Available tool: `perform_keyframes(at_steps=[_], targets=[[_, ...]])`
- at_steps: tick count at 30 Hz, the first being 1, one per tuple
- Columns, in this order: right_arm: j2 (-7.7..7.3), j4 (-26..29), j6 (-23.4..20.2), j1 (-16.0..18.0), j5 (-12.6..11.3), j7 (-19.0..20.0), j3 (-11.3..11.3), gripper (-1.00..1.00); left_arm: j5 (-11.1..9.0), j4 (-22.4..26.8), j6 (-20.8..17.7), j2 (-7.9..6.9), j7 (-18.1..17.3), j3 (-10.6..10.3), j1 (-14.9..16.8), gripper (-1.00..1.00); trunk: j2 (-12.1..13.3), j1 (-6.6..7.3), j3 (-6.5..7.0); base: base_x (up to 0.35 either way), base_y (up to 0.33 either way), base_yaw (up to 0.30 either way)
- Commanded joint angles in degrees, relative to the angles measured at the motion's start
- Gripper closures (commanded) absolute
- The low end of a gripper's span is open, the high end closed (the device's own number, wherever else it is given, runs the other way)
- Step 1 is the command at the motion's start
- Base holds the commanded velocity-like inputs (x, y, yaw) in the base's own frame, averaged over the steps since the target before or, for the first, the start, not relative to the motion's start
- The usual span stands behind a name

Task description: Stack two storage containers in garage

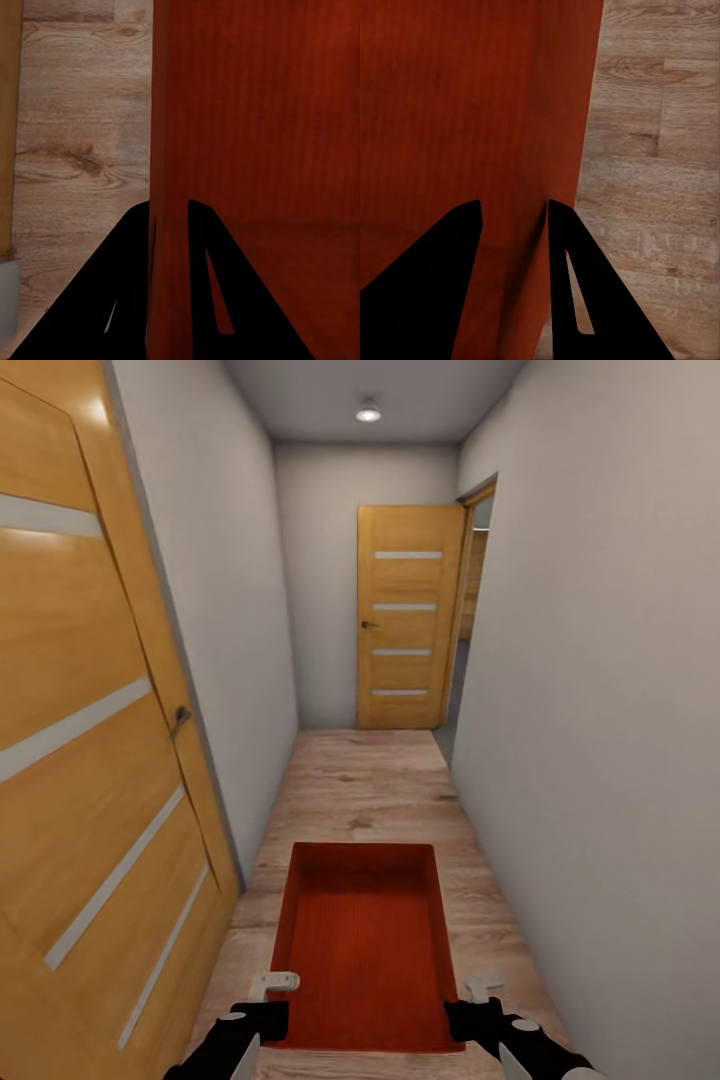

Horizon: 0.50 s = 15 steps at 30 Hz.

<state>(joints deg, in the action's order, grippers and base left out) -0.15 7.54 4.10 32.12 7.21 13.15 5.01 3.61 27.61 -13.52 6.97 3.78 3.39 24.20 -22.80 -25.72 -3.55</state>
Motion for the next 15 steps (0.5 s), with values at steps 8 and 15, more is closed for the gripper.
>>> perform_keyframes(at_steps=[8, 15], targets=[[-0.72, 0.2, 0.6, 0.1, -0.3, 2.0, -0.7, 1.00, -0.6, 0.0, -0.4, -3.36, -0.1, 2.8, 0.1, 1.00, -0.1, -0.07, -0.11, 0.323, 0.000, 0.000], [-0.72, 0.3, 0.6, 0.1, -0.4, 2.0, -0.7, 1.00, -0.6, 0.0, -0.4, -3.24, -0.1, 2.8, 0.1, 1.00, -0.1, -0.07, -0.11, 0.323, 0.000, 0.000]])
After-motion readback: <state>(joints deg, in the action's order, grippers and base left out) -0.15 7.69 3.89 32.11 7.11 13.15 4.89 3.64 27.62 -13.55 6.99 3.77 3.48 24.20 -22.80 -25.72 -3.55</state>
